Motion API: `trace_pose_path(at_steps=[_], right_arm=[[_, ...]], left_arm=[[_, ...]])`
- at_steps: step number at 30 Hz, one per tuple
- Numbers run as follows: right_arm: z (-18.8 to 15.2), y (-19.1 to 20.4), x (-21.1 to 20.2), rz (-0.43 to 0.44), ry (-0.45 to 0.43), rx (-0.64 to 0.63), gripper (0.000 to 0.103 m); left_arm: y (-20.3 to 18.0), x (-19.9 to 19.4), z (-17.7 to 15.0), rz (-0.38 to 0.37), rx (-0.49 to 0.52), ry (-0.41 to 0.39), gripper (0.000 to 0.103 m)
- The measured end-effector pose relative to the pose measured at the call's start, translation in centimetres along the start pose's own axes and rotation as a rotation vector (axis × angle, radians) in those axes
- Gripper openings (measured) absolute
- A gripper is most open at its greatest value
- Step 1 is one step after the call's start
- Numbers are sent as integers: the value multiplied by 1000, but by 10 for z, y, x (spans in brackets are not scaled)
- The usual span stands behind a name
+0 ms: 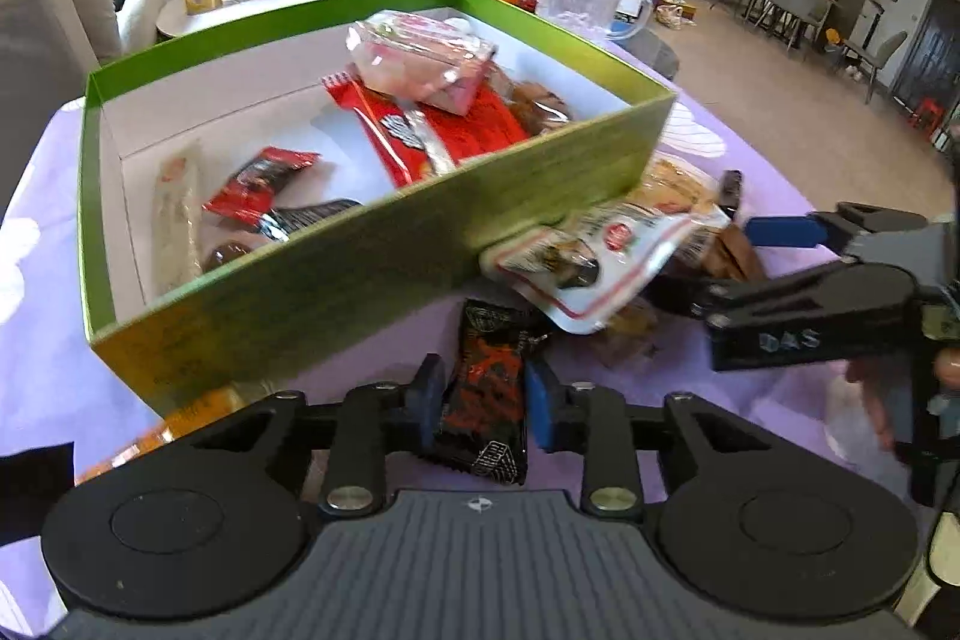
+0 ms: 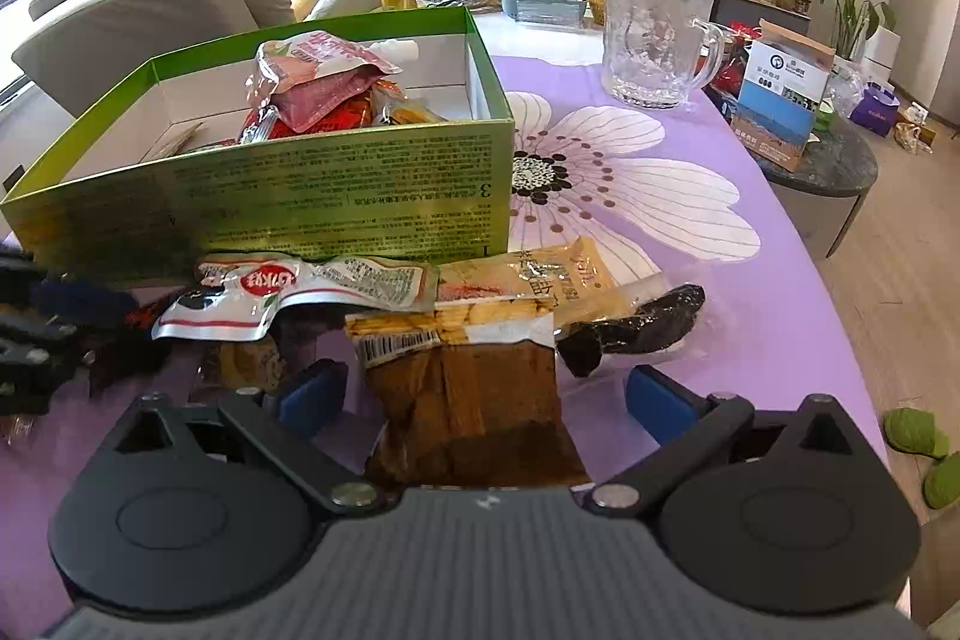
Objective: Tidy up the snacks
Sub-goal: 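Grasp the brown chip bag with the right tool while the left tool grasps a black-red pack, then carry the brown bag and black-red pack into the green box and release both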
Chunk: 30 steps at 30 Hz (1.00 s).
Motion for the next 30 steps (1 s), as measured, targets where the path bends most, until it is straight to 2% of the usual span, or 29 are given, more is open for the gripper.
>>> trace_pose_path(at_steps=[6,14,30], right_arm=[[3,12,-11,38,-6,-34,62],[-3,14,-33,56,-7,-7,61],[26,9,-73,80,-149,25,61]], left_arm=[[-15,-13,-9,-11,22,8,25],[-23,-36,-5,-4,28,-37,25],[-22,-74,19,53,33,-162,25]])
Point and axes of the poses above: each gripper's, at about its wrist camera, not at the fingertips, and x roughly the way its jaws point, y to its left, z to its top, the point moved 8 cm from there along x, roughly the way its jaws point, and after that the axes turned 9 degrees about -y, right-handed, at the moved point
